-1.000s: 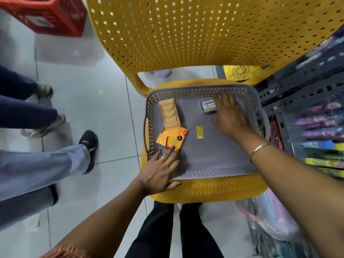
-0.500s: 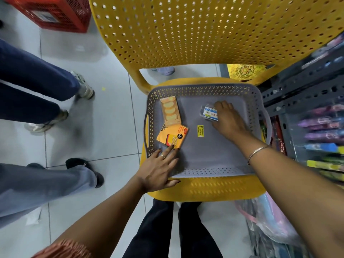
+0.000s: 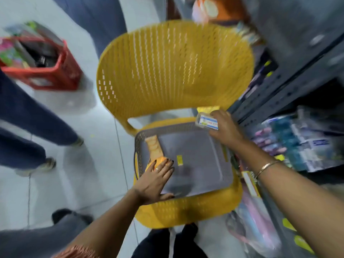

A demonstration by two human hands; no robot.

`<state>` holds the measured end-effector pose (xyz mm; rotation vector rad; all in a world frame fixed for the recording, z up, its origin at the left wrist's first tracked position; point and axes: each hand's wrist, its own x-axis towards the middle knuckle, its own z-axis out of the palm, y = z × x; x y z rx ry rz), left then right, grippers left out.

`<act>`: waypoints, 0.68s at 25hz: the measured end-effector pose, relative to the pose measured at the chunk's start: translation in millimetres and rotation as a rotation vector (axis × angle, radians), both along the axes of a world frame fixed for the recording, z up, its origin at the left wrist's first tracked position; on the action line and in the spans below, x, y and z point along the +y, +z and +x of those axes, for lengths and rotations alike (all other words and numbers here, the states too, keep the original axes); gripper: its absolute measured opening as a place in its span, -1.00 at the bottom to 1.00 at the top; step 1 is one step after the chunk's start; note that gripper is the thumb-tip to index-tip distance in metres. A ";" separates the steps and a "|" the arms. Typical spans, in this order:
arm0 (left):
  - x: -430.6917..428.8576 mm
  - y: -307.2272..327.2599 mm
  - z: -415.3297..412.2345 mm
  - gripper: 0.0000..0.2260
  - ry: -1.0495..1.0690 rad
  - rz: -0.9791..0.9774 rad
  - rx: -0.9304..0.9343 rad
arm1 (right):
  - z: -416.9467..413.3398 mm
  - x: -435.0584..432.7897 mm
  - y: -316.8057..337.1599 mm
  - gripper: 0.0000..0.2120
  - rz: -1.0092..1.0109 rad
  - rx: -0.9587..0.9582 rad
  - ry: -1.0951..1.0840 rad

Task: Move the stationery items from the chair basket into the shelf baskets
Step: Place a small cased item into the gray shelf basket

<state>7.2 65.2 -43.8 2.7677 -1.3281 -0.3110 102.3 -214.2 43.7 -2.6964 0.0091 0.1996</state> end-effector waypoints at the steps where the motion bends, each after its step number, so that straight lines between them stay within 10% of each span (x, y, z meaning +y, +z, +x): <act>1: -6.8 18.8 12.4 -0.22 -0.007 -0.017 -0.035 | -1.6 -6.6 25.7 -0.53 0.002 -0.018 -0.025; 17: -236.1 306.0 81.4 -0.28 -0.446 -0.454 -0.435 | -150.1 -127.8 365.8 -0.51 -0.169 -0.354 -0.490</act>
